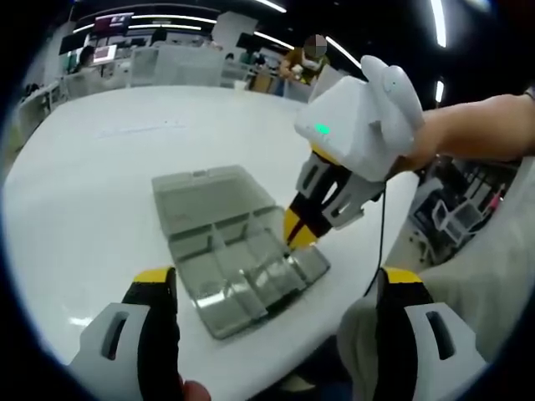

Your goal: Insert the divider into the dual guide fixture by aligning both edges with the guide slots and pushing it downward to the bottom, including one-sided entry, uneven engagement, binding, and posture correction.

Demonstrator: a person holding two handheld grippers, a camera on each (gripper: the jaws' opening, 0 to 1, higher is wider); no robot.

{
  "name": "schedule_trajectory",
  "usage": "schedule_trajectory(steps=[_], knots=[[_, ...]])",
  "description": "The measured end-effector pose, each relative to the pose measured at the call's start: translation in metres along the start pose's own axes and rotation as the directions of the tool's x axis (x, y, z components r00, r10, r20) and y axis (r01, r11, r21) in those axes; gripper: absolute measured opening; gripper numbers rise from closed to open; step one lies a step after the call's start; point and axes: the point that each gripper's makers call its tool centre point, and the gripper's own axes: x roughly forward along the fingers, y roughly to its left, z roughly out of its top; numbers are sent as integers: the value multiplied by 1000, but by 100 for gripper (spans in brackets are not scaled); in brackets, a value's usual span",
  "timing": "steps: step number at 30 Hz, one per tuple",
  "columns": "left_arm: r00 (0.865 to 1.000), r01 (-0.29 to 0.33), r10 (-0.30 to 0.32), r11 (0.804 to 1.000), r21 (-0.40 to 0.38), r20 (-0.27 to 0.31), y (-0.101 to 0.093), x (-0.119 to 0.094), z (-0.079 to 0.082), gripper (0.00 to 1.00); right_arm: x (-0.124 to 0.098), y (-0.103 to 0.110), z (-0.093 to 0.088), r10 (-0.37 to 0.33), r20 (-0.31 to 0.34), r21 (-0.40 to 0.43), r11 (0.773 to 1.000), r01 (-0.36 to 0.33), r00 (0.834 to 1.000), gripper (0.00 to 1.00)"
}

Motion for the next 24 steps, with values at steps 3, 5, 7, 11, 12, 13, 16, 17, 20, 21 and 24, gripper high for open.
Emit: schedule_trajectory(steps=[3,5,7,11,12,13,16,17,20,21,24], knots=[[1000,1,-1,1000,4,-2,-1,0,0,97,-3,0,0,0,11,19,1000,-1,1000,0],[1000,3,-3,1000,7,-3,-2,0,-1,97,-4,-1,0,0,18,30,1000,0,1000,0],[1000,3,-3,1000,10,-4,-2,0,-1,97,-5,-2,-1,-8,24,35,999,7,1000,0],[1000,6,-6,1000,16,-6,-4,0,0,97,-7,-3,-1,-18,31,40,999,17,999,1],[1000,7,-7,1000,17,-7,-5,0,0,97,-7,-3,-1,-16,35,44,999,14,999,1],[1000,7,-7,1000,18,-7,-5,1,0,97,-8,-2,0,-15,40,47,999,13,999,1],[1000,9,-9,1000,22,-8,-6,1,0,97,-9,-2,-1,-28,44,42,999,26,999,2],[1000,10,-10,1000,23,-10,-7,1,0,97,-10,-2,0,-27,52,51,998,25,998,3],[1000,11,-11,1000,25,-12,-7,1,-1,97,-11,-3,1,-33,68,68,997,29,997,4],[1000,11,-11,1000,25,-12,-8,1,-1,97,-11,-2,1,-34,70,70,997,29,997,4],[1000,12,-12,999,31,-14,-8,1,0,97,-13,-3,2,-45,97,93,995,36,994,6]])
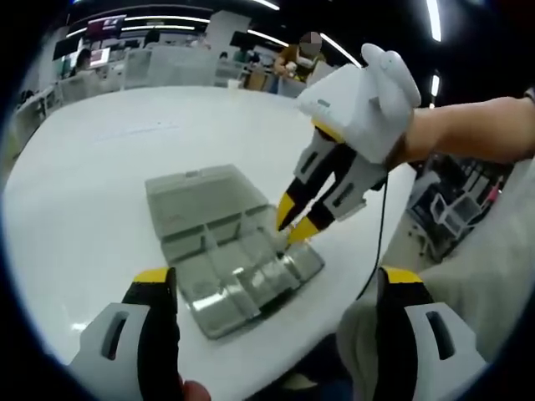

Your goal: Insert the divider into the dual guide fixture by aligning both edges with the guide slots and pushing it downward to the bottom, including one-sided entry, uneven engagement, binding, and posture correction.

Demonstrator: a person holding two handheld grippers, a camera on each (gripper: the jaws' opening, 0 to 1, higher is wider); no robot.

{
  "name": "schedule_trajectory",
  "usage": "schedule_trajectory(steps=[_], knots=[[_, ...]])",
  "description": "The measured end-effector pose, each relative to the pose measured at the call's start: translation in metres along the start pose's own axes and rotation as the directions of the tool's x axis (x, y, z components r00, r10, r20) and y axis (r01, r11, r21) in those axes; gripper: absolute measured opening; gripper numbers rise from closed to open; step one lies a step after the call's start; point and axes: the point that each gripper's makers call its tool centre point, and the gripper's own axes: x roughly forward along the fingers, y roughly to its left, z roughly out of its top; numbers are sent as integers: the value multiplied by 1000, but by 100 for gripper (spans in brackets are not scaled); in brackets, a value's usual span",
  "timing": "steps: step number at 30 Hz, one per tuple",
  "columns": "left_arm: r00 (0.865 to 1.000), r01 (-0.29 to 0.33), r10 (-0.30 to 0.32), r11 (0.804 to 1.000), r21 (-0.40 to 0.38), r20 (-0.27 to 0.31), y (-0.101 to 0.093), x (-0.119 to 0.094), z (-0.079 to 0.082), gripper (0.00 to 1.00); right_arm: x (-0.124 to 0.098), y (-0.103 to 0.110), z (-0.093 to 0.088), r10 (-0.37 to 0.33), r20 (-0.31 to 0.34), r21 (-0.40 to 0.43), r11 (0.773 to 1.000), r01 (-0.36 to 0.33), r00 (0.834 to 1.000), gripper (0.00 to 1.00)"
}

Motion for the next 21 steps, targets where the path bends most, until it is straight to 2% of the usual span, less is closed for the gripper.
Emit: schedule_trajectory(steps=[11,21], knots=[[1000,-2,2,1000,8,-9,2,0,0,97,-11,0,7,-22,77,67,998,17,997,11],[1000,-5,6,1000,14,-20,4,-1,0,97,-15,6,6,-34,115,85,996,24,993,13]])
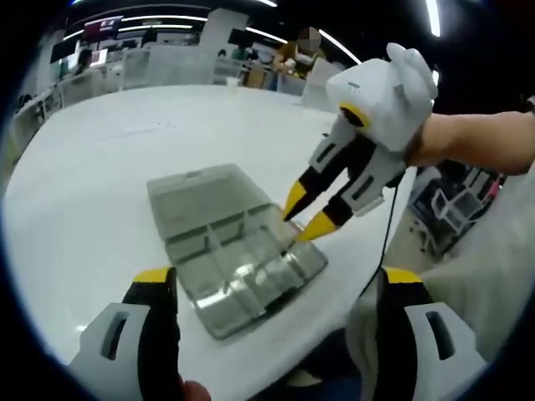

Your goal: Insert the divider into the dual guide fixture by aligning both edges with the guide slots and pushing it downward to the bottom, including one-sided entry, uneven engagement, binding, and posture correction.

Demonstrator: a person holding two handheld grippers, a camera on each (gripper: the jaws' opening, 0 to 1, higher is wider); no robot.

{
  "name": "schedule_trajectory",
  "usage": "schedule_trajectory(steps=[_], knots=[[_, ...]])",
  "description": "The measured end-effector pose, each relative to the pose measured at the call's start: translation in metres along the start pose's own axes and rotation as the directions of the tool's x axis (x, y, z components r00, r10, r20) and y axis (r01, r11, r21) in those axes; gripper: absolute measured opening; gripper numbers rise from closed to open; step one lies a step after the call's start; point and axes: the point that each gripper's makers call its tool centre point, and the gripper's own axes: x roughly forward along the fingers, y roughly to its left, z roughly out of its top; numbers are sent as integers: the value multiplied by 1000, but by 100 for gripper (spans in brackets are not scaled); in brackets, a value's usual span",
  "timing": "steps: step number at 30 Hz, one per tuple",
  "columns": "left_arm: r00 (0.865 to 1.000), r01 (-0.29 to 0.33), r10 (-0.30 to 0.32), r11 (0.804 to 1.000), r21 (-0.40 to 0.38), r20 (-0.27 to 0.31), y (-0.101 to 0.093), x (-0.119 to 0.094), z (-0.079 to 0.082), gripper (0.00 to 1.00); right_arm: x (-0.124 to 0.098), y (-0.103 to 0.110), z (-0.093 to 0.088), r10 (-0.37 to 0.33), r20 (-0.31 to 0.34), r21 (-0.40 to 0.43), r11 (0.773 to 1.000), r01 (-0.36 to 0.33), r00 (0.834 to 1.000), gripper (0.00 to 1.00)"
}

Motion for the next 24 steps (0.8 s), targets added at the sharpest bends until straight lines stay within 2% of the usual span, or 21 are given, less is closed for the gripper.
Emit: schedule_trajectory(steps=[11,24], knots=[[1000,-8,8,1000,1,-9,4,-4,-3,97,-3,7,1,3,52,29,1000,-5,999,17],[1000,-1,2,1000,13,-16,7,-4,2,97,-10,10,5,-27,124,74,997,18,992,24]])
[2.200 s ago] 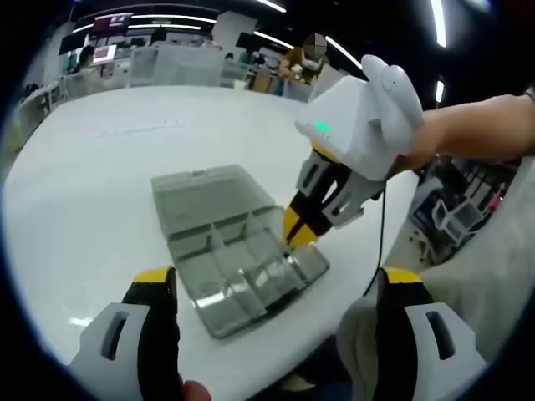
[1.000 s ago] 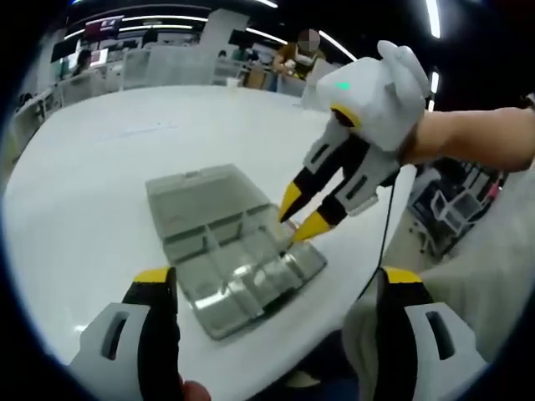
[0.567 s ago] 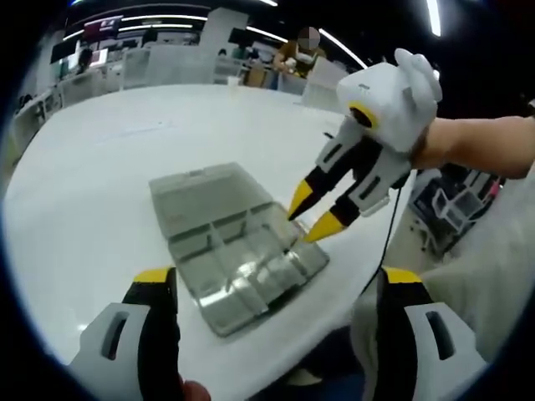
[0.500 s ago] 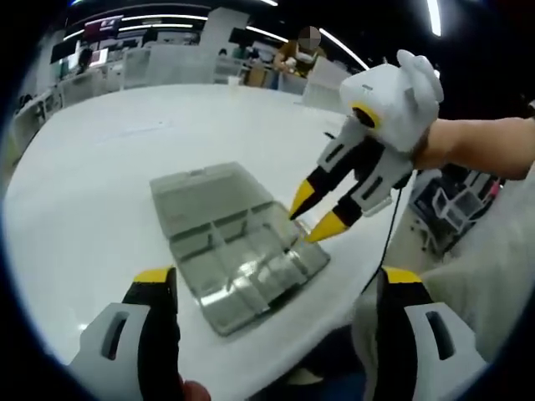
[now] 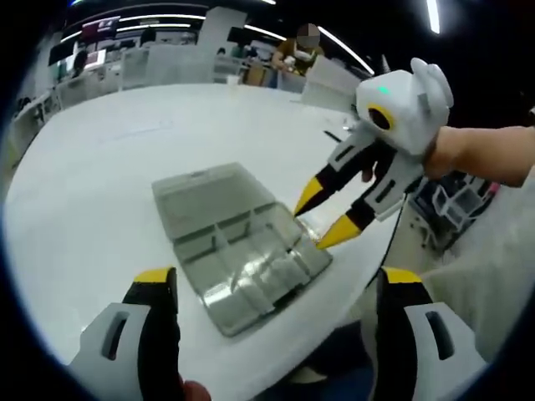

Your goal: Insert the divider into the dual guide fixture by aligning both edges with the guide slots and pushing it downward to the bottom, including one-sided entry, uneven engagement, binding, and posture correction.

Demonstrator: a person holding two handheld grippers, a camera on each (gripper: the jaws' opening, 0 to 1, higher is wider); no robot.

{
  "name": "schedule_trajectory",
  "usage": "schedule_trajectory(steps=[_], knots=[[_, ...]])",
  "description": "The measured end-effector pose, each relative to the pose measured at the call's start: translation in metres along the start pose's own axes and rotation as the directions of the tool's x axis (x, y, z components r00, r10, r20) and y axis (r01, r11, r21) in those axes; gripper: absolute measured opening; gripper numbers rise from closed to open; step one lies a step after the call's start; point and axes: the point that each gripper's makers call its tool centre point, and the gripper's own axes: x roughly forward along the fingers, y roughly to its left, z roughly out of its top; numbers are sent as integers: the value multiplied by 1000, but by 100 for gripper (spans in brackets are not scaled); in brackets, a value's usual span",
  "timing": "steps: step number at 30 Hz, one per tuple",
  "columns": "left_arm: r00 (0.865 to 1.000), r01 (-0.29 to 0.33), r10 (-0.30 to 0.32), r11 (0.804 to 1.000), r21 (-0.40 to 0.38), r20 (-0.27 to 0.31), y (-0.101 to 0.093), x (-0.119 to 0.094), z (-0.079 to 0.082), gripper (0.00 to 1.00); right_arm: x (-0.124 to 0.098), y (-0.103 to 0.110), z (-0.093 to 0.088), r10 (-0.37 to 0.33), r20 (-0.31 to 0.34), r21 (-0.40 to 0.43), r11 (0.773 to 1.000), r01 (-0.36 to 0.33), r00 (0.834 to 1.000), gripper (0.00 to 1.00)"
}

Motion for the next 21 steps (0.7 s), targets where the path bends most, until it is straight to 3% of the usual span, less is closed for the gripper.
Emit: schedule_trajectory(steps=[10,21], knots=[[1000,1,-1,1000,12,-1,6,-3,4,96,-3,4,1,-8,50,26,1000,6,999,30],[1000,7,-7,1000,17,-8,9,-11,-2,95,-6,10,-3,-22,73,56,998,18,997,34]])
